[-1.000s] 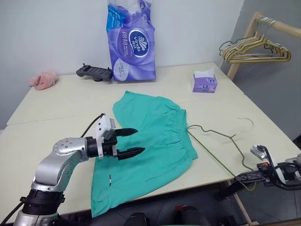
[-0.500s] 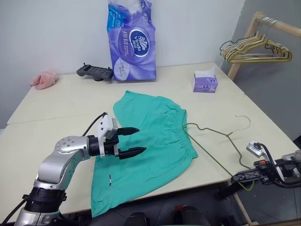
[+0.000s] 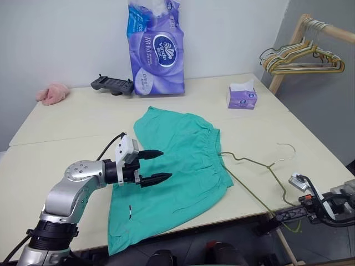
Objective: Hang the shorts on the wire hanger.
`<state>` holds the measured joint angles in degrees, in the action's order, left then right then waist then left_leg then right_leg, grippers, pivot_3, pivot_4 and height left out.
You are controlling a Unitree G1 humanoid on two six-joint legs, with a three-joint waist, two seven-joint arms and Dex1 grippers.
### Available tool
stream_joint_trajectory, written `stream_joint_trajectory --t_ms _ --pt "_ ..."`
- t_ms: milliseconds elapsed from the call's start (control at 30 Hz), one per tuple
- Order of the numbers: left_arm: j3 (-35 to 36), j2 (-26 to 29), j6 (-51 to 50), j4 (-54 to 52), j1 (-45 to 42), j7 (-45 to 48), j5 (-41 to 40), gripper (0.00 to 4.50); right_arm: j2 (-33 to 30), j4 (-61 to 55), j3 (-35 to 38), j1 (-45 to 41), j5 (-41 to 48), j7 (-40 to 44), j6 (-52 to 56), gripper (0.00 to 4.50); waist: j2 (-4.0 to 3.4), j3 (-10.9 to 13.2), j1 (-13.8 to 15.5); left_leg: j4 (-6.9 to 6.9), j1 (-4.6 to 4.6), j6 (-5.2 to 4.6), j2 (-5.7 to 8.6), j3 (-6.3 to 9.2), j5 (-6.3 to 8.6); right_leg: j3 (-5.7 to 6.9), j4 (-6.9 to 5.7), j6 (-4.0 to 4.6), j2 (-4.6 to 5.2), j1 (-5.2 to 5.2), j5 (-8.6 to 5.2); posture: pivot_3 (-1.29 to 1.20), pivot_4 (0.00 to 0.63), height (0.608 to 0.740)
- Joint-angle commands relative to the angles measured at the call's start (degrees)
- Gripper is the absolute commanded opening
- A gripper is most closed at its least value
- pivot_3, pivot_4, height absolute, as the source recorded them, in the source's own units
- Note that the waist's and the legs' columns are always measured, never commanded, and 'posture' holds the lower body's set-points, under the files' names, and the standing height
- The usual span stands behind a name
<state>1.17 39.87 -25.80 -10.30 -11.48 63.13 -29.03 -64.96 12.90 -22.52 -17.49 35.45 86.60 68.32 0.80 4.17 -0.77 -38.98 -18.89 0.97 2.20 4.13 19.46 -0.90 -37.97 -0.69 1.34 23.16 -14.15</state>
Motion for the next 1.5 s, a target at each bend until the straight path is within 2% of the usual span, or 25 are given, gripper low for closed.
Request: stream_joint_trajectory --t_ms 33,367,600,967,1500 --pt "0.7 0.1 0.9 -0.2 -1.6 -0.2 0.0 4.49 1.9 2.8 -1.2 -4.4 -1.4 4.0 -1.1 0.0 0.01 0.0 0.0 0.0 0.0 0.0 0.0 -0.01 0.0 0.0 0.0 0.0 0.0 0.0 0.0 0.02 0.055 0.74" --pt "0.0 -0.2 1.3 0.4 -3.0 -0.3 0.7 4.49 11.3 18.9 -2.9 -16.2 -7.3 3.5 -3.9 0.0 0.17 0.0 0.2 -0.01 0.02 0.02 0.0 -0.02 -0.01 -0.06 0.02 0.04 -0.01 0.01 0.02 0.04 0.053 0.74" --pt "-0.5 -1.1 1.4 0.3 -3.3 -0.9 1.2 4.49 15.6 29.8 -0.6 -22.9 -9.5 3.2 -4.7 0.0 0.16 0.0 0.5 -0.01 0.0 0.02 0.01 0.02 -0.01 -0.02 0.01 0.05 0.0 0.02 0.03 0.03 0.049 0.74" --pt "-1.6 -2.4 2.8 2.8 -5.6 -0.3 2.4 4.49 21.7 35.2 1.9 -28.6 -11.2 1.9 -4.1 0.0 0.13 0.0 0.5 0.0 -0.02 0.02 0.03 0.04 -0.01 -0.01 -0.03 0.07 0.02 0.05 0.04 0.02 0.043 0.74" --pt "-1.7 -2.8 3.4 2.6 -5.3 -0.7 2.7 4.49 26.9 45.6 4.9 -33.1 -19.2 0.6 -12.3 0.0 0.11 0.0 0.5 0.01 -0.02 0.03 0.04 0.02 -0.02 -0.02 -0.07 0.13 0.03 0.09 0.08 0.05 0.039 0.74"
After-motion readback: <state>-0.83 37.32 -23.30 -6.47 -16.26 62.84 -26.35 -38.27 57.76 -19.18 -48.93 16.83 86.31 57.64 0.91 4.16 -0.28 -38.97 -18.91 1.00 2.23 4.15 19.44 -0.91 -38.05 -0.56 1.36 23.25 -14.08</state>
